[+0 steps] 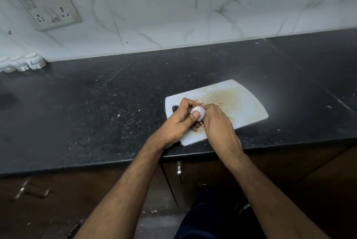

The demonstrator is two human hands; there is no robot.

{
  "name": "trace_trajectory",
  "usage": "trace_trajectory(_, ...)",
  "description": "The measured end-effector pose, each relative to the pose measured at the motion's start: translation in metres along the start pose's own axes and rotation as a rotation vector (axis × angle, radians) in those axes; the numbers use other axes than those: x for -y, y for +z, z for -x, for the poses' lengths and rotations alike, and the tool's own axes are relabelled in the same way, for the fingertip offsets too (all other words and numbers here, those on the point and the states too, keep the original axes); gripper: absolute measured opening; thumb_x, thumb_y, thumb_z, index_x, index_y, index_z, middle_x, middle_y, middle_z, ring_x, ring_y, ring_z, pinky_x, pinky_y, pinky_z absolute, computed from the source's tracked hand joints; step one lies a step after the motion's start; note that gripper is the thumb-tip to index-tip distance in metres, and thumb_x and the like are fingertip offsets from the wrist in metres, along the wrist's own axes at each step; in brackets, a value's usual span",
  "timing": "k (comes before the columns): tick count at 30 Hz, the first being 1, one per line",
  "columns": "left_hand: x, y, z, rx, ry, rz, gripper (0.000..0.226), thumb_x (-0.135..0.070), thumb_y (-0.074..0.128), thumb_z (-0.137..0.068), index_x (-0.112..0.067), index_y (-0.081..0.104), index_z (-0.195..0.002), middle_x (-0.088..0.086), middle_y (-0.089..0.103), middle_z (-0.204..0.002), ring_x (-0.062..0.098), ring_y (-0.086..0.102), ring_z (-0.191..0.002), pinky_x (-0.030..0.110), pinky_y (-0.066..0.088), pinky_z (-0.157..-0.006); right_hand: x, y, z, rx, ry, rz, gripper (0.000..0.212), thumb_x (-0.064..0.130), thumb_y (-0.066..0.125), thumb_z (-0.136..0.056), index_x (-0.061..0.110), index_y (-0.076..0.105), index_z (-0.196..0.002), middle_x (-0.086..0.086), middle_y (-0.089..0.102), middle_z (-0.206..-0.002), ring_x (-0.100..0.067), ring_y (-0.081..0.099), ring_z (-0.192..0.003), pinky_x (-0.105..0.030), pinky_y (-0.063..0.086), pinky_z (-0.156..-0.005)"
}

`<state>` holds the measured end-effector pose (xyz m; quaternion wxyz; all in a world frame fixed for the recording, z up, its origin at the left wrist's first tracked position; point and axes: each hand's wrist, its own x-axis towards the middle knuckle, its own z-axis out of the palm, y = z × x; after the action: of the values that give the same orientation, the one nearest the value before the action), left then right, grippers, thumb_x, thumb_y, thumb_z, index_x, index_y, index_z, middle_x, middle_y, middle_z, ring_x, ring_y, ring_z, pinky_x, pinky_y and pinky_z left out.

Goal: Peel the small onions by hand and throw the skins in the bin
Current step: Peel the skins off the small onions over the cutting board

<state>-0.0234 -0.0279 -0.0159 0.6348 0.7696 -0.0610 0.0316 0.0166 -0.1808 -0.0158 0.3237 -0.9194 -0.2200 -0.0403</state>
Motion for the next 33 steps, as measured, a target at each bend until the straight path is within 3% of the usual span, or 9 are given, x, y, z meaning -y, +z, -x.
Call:
trace_trajectory(3,0.001,0.001,0.001,-0.03,0.001,0.003,0.018,-0.015,0.045,-0.11,-0.009,0.046,-0.127,0.003,0.066,-0.098,0.01,0.063,-0.081,0.027,0.056,-0.08,-0.004,-0.004,-0.004,-0.013,0.006,-0.096,0.021,0.024,0.037,-0.107,0.016,0.055,-0.115,0.001,0.061,-0.096,-0.012,0.057,-0.081,-0.033,0.051,-0.07)
trace_trajectory(7,0.001,0.003,0.002,-0.052,-0.008,0.002,0.025,-0.015,0.044,-0.11,-0.008,0.047,-0.134,0.022,0.066,-0.115,0.018,0.066,-0.086,0.032,0.057,-0.087,-0.01,-0.004,-0.001,-0.082,-0.006,-0.231,0.023,0.028,0.037,-0.108,0.02,0.058,-0.109,0.012,0.061,-0.089,-0.006,0.06,-0.082,-0.018,0.045,-0.064)
trace_trajectory(12,-0.004,0.004,0.004,-0.079,-0.028,-0.046,0.035,-0.018,0.044,-0.112,-0.013,0.051,-0.146,0.018,0.067,-0.119,0.018,0.066,-0.091,0.028,0.055,-0.087,-0.01,-0.002,0.004,-0.059,-0.095,-0.206,0.041,0.045,0.035,-0.108,0.022,0.057,-0.133,0.007,0.064,-0.119,-0.006,0.059,-0.103,-0.025,0.051,-0.088)
trace_trajectory(15,-0.007,0.009,0.007,-0.107,-0.03,-0.073,0.049,-0.031,0.065,-0.102,-0.018,0.052,-0.147,0.004,0.064,-0.131,0.011,0.066,-0.113,0.033,0.056,-0.099,-0.009,-0.003,0.008,-0.091,-0.128,-0.211,0.032,0.026,0.044,-0.107,0.023,0.058,-0.136,0.005,0.063,-0.122,-0.008,0.059,-0.106,-0.029,0.053,-0.094)
trace_trajectory(19,-0.002,0.008,0.006,-0.153,-0.029,-0.018,0.062,-0.027,0.083,-0.083,-0.012,0.061,-0.139,0.005,0.062,-0.142,0.023,0.061,-0.132,0.052,0.048,-0.113,-0.006,-0.004,0.015,-0.07,-0.167,-0.163,0.038,0.009,0.047,-0.102,0.022,0.057,-0.136,0.002,0.062,-0.118,-0.013,0.059,-0.103,-0.035,0.054,-0.091)
trace_trajectory(21,-0.002,0.008,0.006,-0.146,-0.05,0.009,0.064,-0.016,0.082,-0.083,-0.009,0.058,-0.142,0.005,0.062,-0.143,0.02,0.062,-0.131,0.049,0.048,-0.114,-0.006,-0.004,0.014,-0.074,-0.165,-0.165,0.041,0.005,0.046,-0.101,0.019,0.057,-0.138,-0.001,0.062,-0.122,-0.016,0.059,-0.106,-0.037,0.054,-0.094)
trace_trajectory(25,-0.005,0.009,0.007,-0.143,-0.066,-0.033,0.074,-0.024,0.081,-0.085,-0.008,0.05,-0.15,0.005,0.066,-0.141,0.02,0.063,-0.131,0.045,0.048,-0.115,-0.007,-0.002,0.014,-0.078,-0.196,-0.129,0.049,0.004,0.045,-0.102,0.022,0.05,-0.147,0.003,0.06,-0.131,-0.002,0.051,-0.111,-0.018,0.041,-0.099)
trace_trajectory(29,-0.007,0.01,0.008,-0.132,-0.083,-0.135,0.078,-0.035,0.074,-0.092,-0.013,0.039,-0.159,-0.002,0.063,-0.145,0.01,0.059,-0.134,0.036,0.046,-0.116,-0.008,-0.002,0.015,-0.079,-0.215,-0.126,0.048,0.007,0.043,-0.103,0.019,0.048,-0.149,-0.001,0.058,-0.139,-0.019,0.056,-0.125,-0.035,0.048,-0.106)
trace_trajectory(33,-0.007,0.009,0.007,-0.15,-0.029,-0.244,0.072,-0.037,0.065,-0.1,-0.018,0.033,-0.161,-0.008,0.059,-0.147,-0.001,0.056,-0.133,0.023,0.043,-0.114,-0.005,-0.002,0.016,-0.033,-0.199,-0.074,0.047,0.01,0.043,-0.104,0.014,0.043,-0.151,-0.006,0.057,-0.143,-0.023,0.056,-0.127,-0.038,0.049,-0.105)
